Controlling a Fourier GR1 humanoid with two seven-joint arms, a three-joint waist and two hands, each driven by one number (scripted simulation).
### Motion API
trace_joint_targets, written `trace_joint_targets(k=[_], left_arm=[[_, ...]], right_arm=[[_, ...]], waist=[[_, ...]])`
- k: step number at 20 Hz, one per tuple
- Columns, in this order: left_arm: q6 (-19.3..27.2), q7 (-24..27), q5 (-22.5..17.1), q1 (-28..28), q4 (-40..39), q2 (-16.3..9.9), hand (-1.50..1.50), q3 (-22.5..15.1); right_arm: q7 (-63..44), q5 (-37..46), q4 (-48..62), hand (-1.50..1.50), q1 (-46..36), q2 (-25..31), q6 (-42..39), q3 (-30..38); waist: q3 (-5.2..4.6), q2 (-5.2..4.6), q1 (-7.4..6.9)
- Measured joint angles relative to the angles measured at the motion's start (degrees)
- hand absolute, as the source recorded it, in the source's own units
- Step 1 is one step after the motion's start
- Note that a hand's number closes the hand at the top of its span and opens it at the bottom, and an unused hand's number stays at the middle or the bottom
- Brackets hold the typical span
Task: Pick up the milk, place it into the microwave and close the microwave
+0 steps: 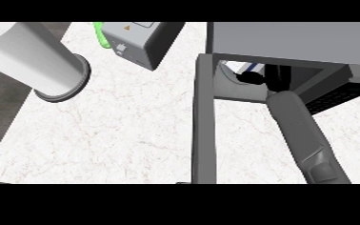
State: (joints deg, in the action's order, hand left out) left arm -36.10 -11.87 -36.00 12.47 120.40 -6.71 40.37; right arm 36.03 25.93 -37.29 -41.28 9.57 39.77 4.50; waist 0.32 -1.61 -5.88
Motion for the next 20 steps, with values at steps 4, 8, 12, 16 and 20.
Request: trace_joint_targets(k=[4, 8, 12, 16, 20], left_arm=[[-0.4, 0.4, 1.0, -1.1, -1.2, 0.0, -1.5, -0.7], [-0.2, 0.6, 1.7, -2.0, -2.0, -0.7, -1.5, -0.6], [-0.3, 1.0, 3.6, -3.1, -2.7, -1.2, -1.5, -0.8], [-0.4, 1.5, 5.8, -4.2, -3.6, -0.9, -1.5, -1.6], [-1.9, 1.8, 6.7, -4.3, -4.1, -1.1, -1.5, -2.8]], right_arm=[[-5.2, 2.0, 8.9, -1.5, -6.1, 2.7, 1.8, 1.7], [-12.5, 4.9, 16.7, -1.5, -8.8, 5.9, 7.7, 2.8], [-14.2, 6.6, 21.0, -1.5, -12.2, 6.4, 9.0, 2.5], [-12.5, 6.8, 23.0, -1.5, -15.3, 5.9, 6.9, 2.5], [-9.7, 6.0, 24.3, -1.5, -16.8, 5.3, 4.4, 3.2]], waist=[[-0.15, -1.03, -1.02], [-0.29, -1.8, -1.69], [-0.16, -1.93, -2.05], [-0.06, -2.01, -1.93], [0.1, -2.06, -1.94]])
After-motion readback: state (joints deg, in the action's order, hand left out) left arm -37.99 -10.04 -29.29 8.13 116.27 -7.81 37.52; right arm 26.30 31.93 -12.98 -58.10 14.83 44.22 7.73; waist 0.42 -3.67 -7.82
